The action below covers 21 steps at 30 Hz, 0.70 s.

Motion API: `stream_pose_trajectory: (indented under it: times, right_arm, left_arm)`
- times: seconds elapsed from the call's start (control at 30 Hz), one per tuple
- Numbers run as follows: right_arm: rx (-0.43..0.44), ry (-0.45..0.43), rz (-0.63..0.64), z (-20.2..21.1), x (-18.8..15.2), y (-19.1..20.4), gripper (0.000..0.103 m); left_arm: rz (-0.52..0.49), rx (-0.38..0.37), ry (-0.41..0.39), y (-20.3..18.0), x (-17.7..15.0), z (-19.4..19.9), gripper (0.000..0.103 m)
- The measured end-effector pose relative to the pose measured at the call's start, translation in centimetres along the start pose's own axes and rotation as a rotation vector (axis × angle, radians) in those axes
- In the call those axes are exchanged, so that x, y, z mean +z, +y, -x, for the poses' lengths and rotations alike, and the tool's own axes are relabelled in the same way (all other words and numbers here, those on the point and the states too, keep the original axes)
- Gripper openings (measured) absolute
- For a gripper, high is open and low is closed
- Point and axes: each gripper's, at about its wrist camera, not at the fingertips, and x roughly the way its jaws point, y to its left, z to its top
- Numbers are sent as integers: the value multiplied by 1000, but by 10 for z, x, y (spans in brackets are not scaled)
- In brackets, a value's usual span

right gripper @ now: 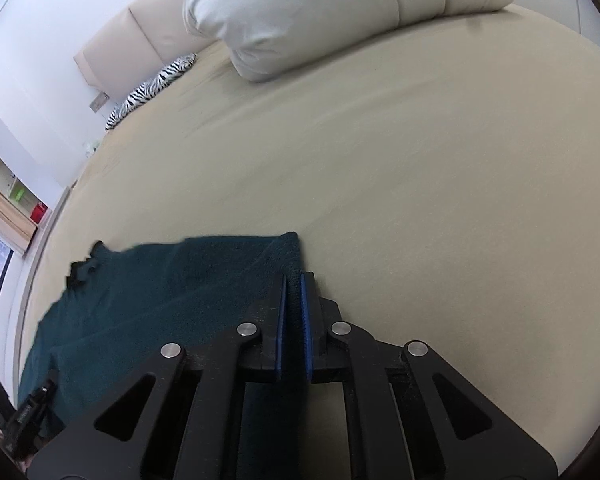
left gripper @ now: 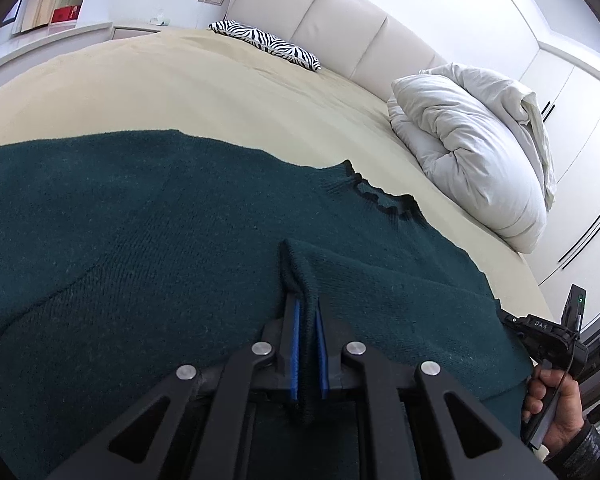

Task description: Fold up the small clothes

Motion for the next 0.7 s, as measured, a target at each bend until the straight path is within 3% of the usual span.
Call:
stream_pose_trajectory:
  times: [0.13,0.23,0.3,0.37,0.43,0.5,0.53,0.63,0.7]
  right_arm:
    - [-17,23,31,7,2,2,7]
    - [-76,2,39,38,0,14,13]
    - [-24,-50,43,63,-8,25,13]
    - [17,-60,82,79,-25,39,19]
    - [44,-26,144,79,-43,54,20]
    - [5,35,191,63,-63,55,21]
    - [-2,66,184,53,-69,48,20]
    - [151,27,85,49,-76,18,19]
    - [150,37,75,51,-71,21,19]
  left_arm:
    - [12,-14,2,3,0,-1,12]
    - [36,-40,6,8,0,-2,12]
    - [31,-36,4,7,0,-2,12]
    - [30,-35,4,6,0,-1,12]
    - [30,-35,4,6,0,-1,12]
    - [29,-34,4,6,0,-2,12]
    - [29,-34,5,6,0,-1,13]
    - [30,-30,16,4,1,-2,13]
    - [40,-29,50,4,6,1,14]
